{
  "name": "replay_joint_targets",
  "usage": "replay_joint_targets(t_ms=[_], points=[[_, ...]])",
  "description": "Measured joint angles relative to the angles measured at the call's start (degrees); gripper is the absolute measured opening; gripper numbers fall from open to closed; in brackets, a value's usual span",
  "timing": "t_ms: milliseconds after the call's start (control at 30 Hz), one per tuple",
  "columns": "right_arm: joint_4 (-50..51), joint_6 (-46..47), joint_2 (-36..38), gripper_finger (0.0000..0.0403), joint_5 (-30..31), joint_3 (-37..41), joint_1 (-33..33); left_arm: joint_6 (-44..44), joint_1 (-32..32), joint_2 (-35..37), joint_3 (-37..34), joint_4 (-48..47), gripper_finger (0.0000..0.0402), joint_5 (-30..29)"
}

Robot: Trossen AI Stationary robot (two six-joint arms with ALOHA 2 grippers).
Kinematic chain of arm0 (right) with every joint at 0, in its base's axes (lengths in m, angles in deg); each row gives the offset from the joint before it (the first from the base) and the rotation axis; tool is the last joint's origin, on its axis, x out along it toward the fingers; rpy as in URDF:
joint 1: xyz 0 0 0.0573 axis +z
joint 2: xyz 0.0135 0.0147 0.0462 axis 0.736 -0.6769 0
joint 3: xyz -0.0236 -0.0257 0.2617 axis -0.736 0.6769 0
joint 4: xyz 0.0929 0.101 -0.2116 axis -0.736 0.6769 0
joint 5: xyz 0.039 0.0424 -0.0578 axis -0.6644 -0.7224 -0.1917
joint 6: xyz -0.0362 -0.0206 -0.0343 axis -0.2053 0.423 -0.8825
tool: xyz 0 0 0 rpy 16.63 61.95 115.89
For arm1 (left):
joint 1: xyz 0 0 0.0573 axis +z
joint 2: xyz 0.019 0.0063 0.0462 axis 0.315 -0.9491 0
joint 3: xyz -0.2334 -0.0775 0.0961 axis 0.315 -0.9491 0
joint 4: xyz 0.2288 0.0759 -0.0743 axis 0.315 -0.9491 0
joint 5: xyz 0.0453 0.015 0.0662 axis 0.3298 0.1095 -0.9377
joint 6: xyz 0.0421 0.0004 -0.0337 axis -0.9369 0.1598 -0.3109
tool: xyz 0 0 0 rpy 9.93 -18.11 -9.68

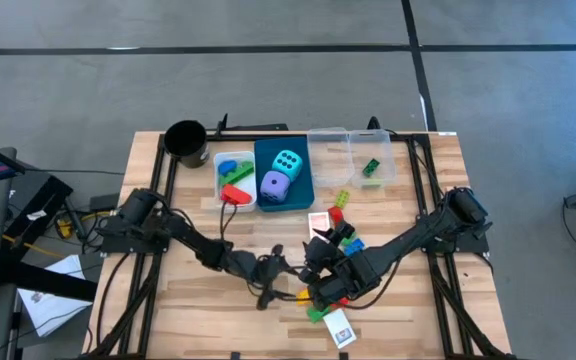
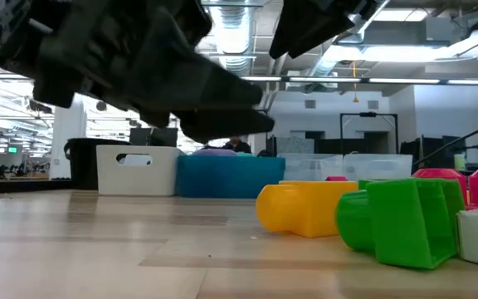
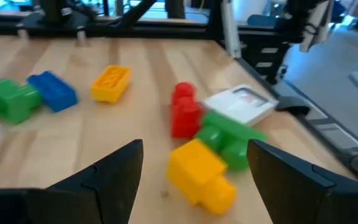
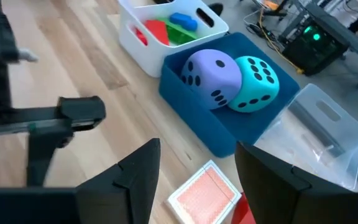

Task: Pick & Place Toys
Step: Put the large yellow game piece into the white bin

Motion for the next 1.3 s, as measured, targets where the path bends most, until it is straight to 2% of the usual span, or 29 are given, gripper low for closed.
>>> replay_joint_targets(t_ms=[100,333,533,900,1067,1300], points=[[0.2,-0.4,0.0,0.0202,-0.1,0.0,0.8,0.3,-2.2,-0.6,1.4,-0.4,0.0280,-2.3],[0.2,-0.4,0.0,0.0202,-0.7,0.0,3.8,0.4,-7.9,-0.8,5.4,-5.4,0.0280,-17.9],[0.1,-0.4,0.0,0.0202,-0.8,0.0,7.1,6.1,-10.0,-0.8,8.4,-11.9,0.0280,-23.8],[0.1,-0.4,0.0,0.0202,-0.7,0.0,8.1,14.7,-10.2,-1.4,9.0,-17.0,0.0280,-24.9],[0.0,-0.2,0.0,0.0202,-0.7,0.0,7.3,15.4,-10.3,-5.5,9.9,-16.7,0.0280,-24.9],[-0.3,-0.2,0.0,0.0202,-0.7,0.0,7.5,15.3,-10.0,-10.4,14.8,-16.7,0.0282,-24.9]])
